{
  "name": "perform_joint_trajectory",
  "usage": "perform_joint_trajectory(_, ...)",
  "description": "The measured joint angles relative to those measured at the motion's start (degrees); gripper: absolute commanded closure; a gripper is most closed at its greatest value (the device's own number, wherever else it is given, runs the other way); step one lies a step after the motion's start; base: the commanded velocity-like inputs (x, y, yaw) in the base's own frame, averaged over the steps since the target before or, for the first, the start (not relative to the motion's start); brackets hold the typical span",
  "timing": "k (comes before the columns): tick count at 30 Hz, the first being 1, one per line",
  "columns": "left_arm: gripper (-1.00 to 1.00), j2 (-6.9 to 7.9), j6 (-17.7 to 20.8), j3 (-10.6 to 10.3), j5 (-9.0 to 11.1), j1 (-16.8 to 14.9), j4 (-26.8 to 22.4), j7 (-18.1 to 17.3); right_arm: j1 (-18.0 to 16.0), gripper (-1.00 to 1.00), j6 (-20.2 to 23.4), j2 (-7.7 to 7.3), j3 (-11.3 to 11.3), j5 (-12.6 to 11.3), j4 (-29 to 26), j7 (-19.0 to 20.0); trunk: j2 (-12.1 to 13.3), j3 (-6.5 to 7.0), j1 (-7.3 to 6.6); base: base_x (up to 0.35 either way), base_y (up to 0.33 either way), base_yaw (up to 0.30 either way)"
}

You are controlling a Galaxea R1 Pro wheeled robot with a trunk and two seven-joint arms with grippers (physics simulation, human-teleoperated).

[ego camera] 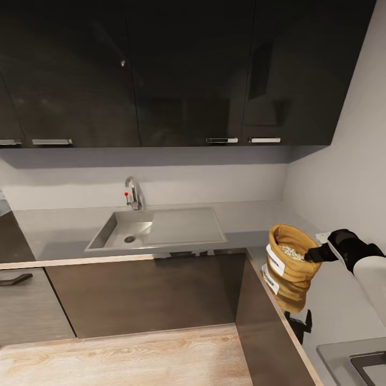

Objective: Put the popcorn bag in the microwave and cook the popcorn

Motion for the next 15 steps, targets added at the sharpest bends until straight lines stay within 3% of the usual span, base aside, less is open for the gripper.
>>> perform_joint_trajectory(8, -1.00, -0.04, 0.0, 0.0, 0.0, 0.0, 0.0, 0.0, -0.1, -1.00, 0.1, 0.19, -2.1, 0.0, 0.0, -0.1, 0.0, 0.00, 0.00, 0.000, 0.000, 0.000)
perform_joint_trajectory(15, -1.00, -0.02, 0.0, 0.0, 0.0, 0.0, 0.0, 0.0, -0.1, -1.00, 0.2, 0.22, -2.4, 0.0, -0.1, -0.4, 0.0, 0.00, 0.00, 0.000, 0.000, 0.000)
